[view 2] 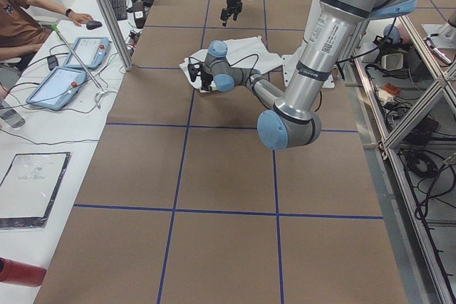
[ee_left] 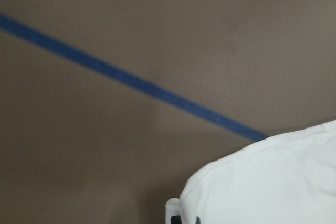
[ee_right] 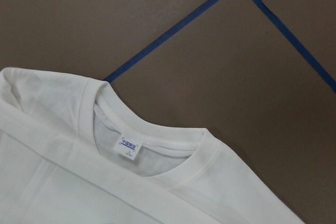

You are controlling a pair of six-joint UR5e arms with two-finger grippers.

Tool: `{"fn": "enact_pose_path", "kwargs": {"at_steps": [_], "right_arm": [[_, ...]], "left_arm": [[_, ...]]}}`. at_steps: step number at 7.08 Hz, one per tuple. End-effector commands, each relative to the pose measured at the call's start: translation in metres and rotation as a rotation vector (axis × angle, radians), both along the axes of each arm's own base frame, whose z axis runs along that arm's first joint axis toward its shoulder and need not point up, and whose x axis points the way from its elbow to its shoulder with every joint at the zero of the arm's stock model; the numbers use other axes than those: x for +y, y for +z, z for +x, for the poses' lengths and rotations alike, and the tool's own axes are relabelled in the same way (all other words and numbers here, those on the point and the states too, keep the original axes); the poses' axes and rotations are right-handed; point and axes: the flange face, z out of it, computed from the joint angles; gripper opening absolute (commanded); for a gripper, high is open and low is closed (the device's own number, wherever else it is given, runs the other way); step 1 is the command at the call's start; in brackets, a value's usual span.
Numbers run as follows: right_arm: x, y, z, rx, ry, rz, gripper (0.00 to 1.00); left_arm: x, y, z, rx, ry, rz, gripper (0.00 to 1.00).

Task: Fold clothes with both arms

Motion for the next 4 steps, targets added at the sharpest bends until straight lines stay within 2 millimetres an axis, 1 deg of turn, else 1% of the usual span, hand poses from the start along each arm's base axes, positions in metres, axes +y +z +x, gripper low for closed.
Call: {"fn": "enact_pose_path", "kwargs": {"at_steps": [1,2,3,4], "right_arm": [[0.009,-0.004,-0.010,-0.006,-0.025,0.005,1.00],[0.015,-0.007,-0.014,-0.011,-0.036,0.007,1.00],[0.021,-0.006,-0.021,-0.008,-0.048,0.009,1.00],[0.027,-0.007,-0.026,-0.009,-0.064,0.012,1.00]], "left_arm": [[-0.081,-0.002,0.026,0.025,-0.065,0.046,0.00],[-0.102,-0.017,0.038,0.000,-0.092,0.093,0.00],[-0.105,-0.024,0.040,-0.002,-0.085,0.105,0.07],[-0.104,-0.032,0.040,0.008,-0.083,0.112,0.36]]}}
